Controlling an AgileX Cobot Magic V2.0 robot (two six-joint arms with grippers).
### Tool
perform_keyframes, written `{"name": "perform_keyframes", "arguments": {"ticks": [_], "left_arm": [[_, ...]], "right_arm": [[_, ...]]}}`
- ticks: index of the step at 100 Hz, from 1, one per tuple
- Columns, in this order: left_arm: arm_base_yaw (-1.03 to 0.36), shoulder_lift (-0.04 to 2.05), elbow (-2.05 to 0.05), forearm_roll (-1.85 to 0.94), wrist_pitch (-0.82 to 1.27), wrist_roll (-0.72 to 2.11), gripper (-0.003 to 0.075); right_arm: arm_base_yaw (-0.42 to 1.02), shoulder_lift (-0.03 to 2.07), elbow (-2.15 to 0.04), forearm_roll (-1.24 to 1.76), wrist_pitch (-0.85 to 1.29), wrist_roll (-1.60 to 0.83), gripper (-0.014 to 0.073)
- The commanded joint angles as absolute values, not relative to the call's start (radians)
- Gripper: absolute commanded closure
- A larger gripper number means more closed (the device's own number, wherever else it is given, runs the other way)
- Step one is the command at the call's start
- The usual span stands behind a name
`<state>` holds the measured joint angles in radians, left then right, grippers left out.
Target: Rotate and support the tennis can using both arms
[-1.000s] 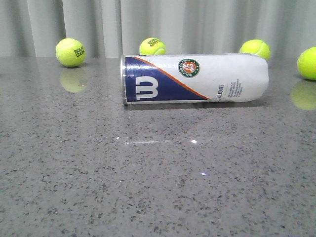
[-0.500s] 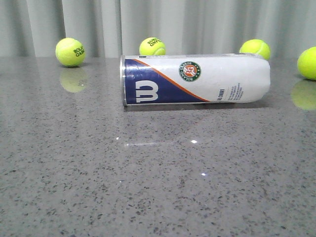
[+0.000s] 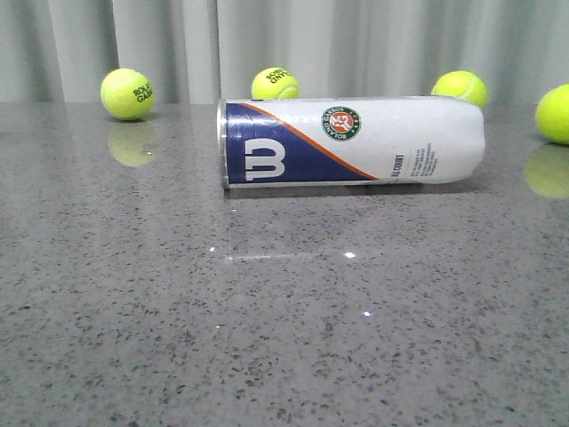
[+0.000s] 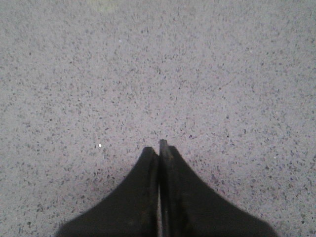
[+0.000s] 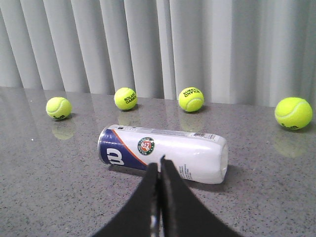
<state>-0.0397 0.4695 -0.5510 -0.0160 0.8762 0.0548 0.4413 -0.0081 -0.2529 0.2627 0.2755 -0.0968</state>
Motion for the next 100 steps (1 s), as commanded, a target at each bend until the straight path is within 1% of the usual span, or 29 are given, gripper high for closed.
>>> {"name": "perform_keyframes", "arguments": {"ticks": [1, 8, 11, 15, 20, 23, 25, 26, 27, 30, 32, 35, 37, 42, 45, 55, 63, 89, 100], "left_arm": [[-0.039, 0.565, -0.633, -0.029, 0.876, 0.055, 0.0737], [-0.039, 0.629, -0.669, -0.034, 0.901, 0.055, 0.0718], [-0.039, 0.652, -0.682, -0.042, 0.908, 0.055, 0.0694], [-0.039, 0.683, -0.700, -0.048, 0.909, 0.055, 0.0639], [-0.039, 0.717, -0.718, -0.062, 0.907, 0.055, 0.0542], [-0.039, 0.735, -0.729, -0.067, 0.903, 0.055, 0.0456], [-0.039, 0.748, -0.738, -0.073, 0.903, 0.055, 0.0420], [-0.039, 0.753, -0.740, -0.076, 0.901, 0.055, 0.0382], [-0.039, 0.762, -0.747, -0.077, 0.901, 0.055, 0.0363], [-0.039, 0.780, -0.758, -0.087, 0.898, 0.055, 0.0270], [-0.039, 0.794, -0.767, -0.094, 0.895, 0.055, 0.0235], [-0.039, 0.812, -0.780, -0.103, 0.895, 0.055, 0.0155], [-0.039, 0.825, -0.790, -0.113, 0.895, 0.055, 0.0116], [-0.039, 0.861, -0.814, -0.144, 0.895, 0.055, 0.0060], [-0.039, 0.889, -0.831, -0.176, 0.895, 0.055, 0.0048], [-0.039, 0.969, -0.875, -0.305, 0.895, 0.066, 0.0050], [-0.039, 1.033, -0.904, -0.438, 0.895, 0.147, 0.0050], [-0.044, 1.258, -0.932, -1.109, 0.941, 0.520, 0.0051], [-0.102, 1.345, -0.932, -1.329, 0.921, 0.631, 0.0073]], "right_arm": [[0.435, 0.006, -0.275, 0.267, 0.193, -0.104, 0.0663], [0.435, 0.006, -0.275, 0.267, 0.193, -0.104, 0.0663], [0.435, 0.006, -0.275, 0.267, 0.193, -0.104, 0.0663], [0.435, 0.006, -0.275, 0.267, 0.193, -0.104, 0.0663], [0.435, 0.006, -0.275, 0.267, 0.193, -0.104, 0.0663], [0.435, 0.006, -0.275, 0.267, 0.193, -0.104, 0.0663], [0.435, 0.006, -0.275, 0.267, 0.193, -0.104, 0.0663], [0.435, 0.006, -0.275, 0.267, 0.193, -0.104, 0.0663], [0.435, 0.006, -0.275, 0.267, 0.193, -0.104, 0.0663], [0.435, 0.006, -0.275, 0.267, 0.193, -0.104, 0.0663], [0.435, 0.006, -0.275, 0.267, 0.193, -0.104, 0.0663], [0.435, 0.006, -0.275, 0.267, 0.193, -0.104, 0.0663], [0.435, 0.006, -0.275, 0.267, 0.193, -0.104, 0.0663], [0.435, 0.006, -0.275, 0.267, 0.193, -0.104, 0.0663], [0.435, 0.006, -0.275, 0.267, 0.193, -0.104, 0.0663], [0.435, 0.006, -0.275, 0.267, 0.193, -0.104, 0.0663], [0.435, 0.006, -0.275, 0.267, 0.193, -0.104, 0.0663], [0.435, 0.006, -0.275, 0.267, 0.193, -0.104, 0.0663], [0.435, 0.006, -0.275, 0.267, 0.193, -0.104, 0.0663]]}}
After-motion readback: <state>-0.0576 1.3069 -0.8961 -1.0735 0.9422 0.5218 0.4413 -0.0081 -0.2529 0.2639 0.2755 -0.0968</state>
